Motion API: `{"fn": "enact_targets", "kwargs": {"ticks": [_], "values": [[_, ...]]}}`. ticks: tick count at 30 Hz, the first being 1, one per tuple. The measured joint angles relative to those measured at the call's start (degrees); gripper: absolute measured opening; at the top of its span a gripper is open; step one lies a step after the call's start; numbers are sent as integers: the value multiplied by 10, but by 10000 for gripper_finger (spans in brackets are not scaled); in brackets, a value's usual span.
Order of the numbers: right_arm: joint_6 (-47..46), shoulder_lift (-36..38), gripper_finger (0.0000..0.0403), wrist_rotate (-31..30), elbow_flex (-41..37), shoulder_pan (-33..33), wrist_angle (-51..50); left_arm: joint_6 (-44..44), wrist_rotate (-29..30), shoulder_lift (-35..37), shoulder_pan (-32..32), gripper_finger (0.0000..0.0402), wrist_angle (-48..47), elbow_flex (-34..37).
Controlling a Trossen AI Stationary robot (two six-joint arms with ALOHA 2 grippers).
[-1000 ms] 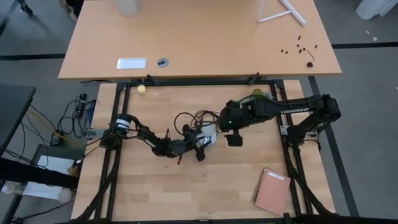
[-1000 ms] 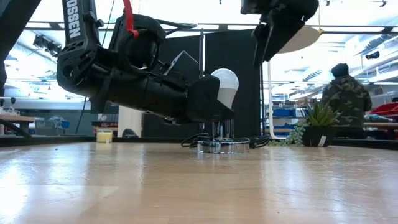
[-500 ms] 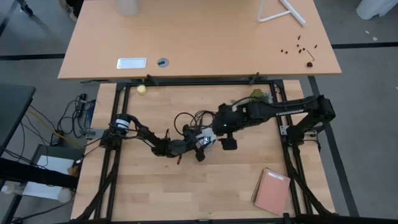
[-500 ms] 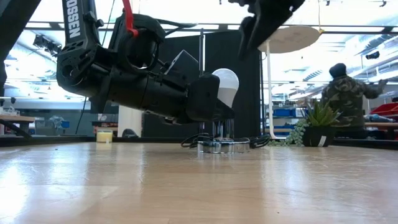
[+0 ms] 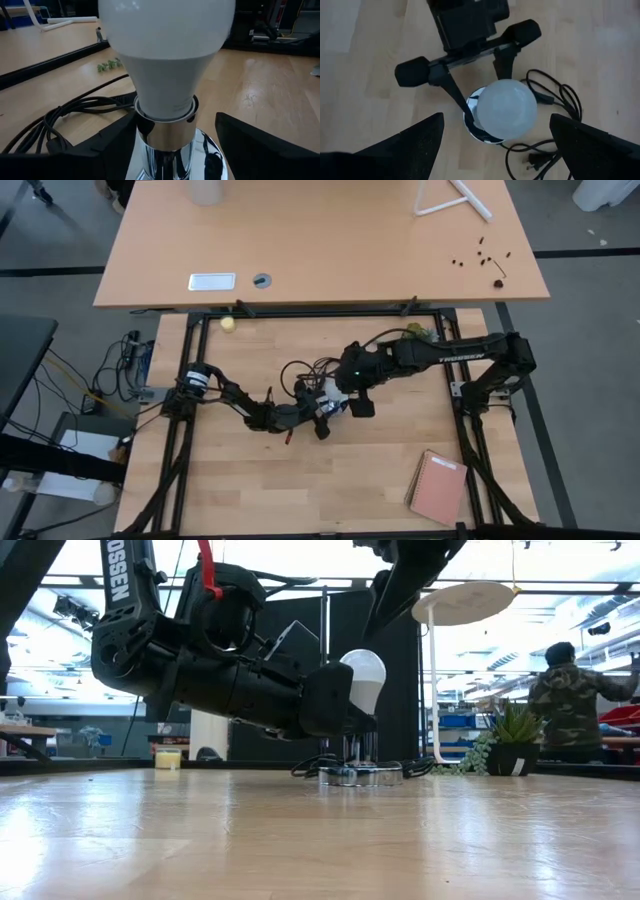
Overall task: Screw lightbulb
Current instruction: Remove the white lightbulb from the metallic lamp
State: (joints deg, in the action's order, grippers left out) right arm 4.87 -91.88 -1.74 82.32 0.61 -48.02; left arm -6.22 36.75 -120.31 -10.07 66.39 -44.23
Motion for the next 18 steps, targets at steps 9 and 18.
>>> {"fn": "enact_targets", "kwargs": {"ticks": [9,18], "values": [[5,-19,372,21,0,-3,5,0,0,0,0,235,-6,0],[27,-15,372,19,17,-16,-2,1,0,0,0,208,-16,0]]}}
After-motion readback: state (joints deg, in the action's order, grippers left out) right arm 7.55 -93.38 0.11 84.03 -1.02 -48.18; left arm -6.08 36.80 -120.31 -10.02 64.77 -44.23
